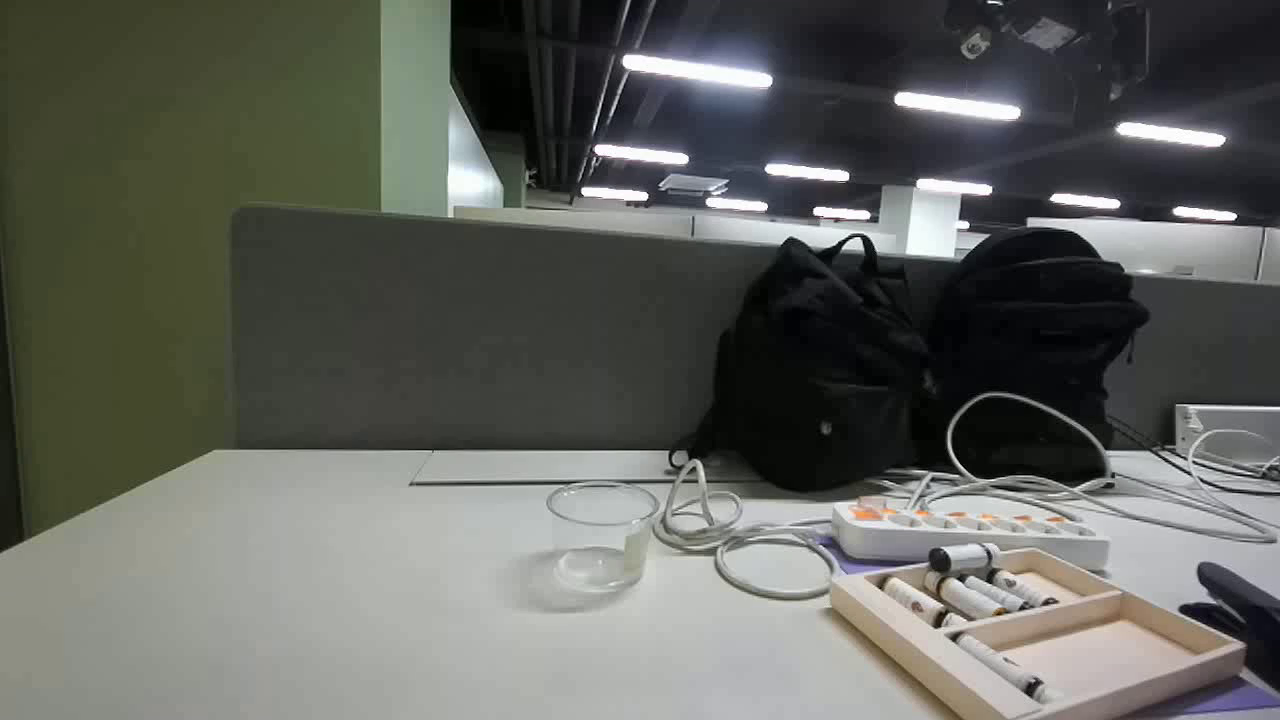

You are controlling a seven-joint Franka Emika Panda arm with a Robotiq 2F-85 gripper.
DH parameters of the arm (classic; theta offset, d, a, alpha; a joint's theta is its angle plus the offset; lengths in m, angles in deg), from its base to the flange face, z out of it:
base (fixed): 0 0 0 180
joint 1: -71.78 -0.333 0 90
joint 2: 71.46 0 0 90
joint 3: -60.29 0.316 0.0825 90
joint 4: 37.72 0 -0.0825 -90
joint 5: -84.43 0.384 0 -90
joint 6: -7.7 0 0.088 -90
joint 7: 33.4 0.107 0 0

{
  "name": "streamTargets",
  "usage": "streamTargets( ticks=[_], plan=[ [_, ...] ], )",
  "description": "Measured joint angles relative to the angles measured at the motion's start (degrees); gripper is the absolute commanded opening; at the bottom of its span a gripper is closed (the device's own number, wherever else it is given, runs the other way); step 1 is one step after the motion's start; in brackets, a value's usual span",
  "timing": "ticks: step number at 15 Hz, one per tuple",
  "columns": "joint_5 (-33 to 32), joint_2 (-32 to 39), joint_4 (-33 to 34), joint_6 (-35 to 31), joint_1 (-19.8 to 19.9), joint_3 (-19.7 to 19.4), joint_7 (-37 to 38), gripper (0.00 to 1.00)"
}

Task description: Remove one bottle from the tray and place it inside the container on the left

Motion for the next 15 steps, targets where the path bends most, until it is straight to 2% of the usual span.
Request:
streamTargets(
  ticks=[8, 9, 12, 15],
  plan=[
    [0.00, -0.03, 0.00, -0.14, 0.07, 0.07, -0.04, 1.00],
    [0.06, -0.01, -0.21, -1.67, 0.44, 0.20, 0.67, 1.00],
    [1.85, 1.30, -2.50, -11.46, 2.98, -0.31, 2.10, 1.00],
    [4.28, 4.60, -7.55, -24.19, 5.44, -1.43, 2.46, 1.00]
  ],
)
